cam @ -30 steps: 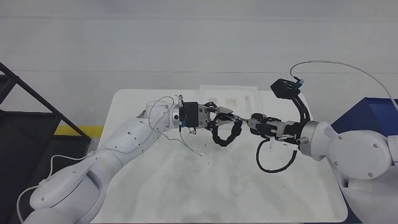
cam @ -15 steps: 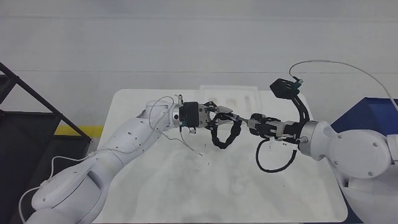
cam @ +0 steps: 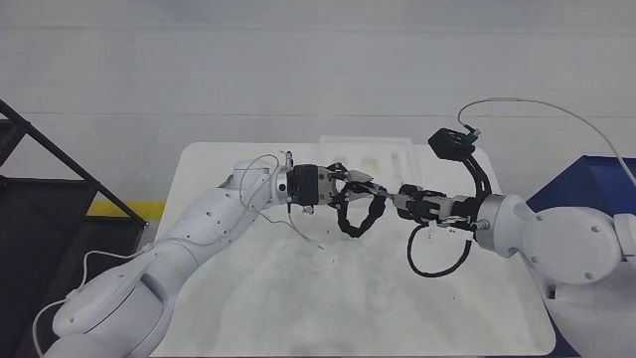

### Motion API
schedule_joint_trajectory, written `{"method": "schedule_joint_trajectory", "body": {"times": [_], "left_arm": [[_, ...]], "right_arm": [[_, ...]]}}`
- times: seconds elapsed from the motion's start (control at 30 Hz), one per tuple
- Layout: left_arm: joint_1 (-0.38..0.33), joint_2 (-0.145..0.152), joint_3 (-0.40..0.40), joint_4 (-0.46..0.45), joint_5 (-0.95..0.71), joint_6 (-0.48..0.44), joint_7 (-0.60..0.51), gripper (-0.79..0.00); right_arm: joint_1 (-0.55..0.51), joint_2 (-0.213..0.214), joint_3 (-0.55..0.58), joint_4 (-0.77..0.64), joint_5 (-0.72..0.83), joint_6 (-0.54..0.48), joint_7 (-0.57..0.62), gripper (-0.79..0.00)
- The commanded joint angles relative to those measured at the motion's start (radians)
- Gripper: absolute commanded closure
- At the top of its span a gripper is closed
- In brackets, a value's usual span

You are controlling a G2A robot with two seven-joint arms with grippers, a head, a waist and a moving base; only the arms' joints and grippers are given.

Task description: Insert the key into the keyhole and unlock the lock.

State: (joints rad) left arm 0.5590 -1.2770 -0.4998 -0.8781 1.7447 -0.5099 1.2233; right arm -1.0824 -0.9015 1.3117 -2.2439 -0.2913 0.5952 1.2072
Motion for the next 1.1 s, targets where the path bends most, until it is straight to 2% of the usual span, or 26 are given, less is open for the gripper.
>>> {"method": "schedule_joint_trajectory", "body": {"times": [0.0,0.43,1.07], "left_arm": [[0.001,-0.001,-0.002,-0.001,0.005,-0.001,0.001,0.0],[0.006,-0.005,-0.02,0.0,0.032,0.004,0.001,0.0],[-0.008,0.001,-0.043,0.005,0.151,0.083,0.029,0.0]], "right_arm": [[0.001,0.001,-0.002,0.0,0.001,0.0,0.0,0.0],[0.01,0.006,-0.02,0.006,-0.002,0.022,-0.007,0.0],[0.049,0.031,-0.047,0.046,0.051,-0.022,0.04,0.0]]}}
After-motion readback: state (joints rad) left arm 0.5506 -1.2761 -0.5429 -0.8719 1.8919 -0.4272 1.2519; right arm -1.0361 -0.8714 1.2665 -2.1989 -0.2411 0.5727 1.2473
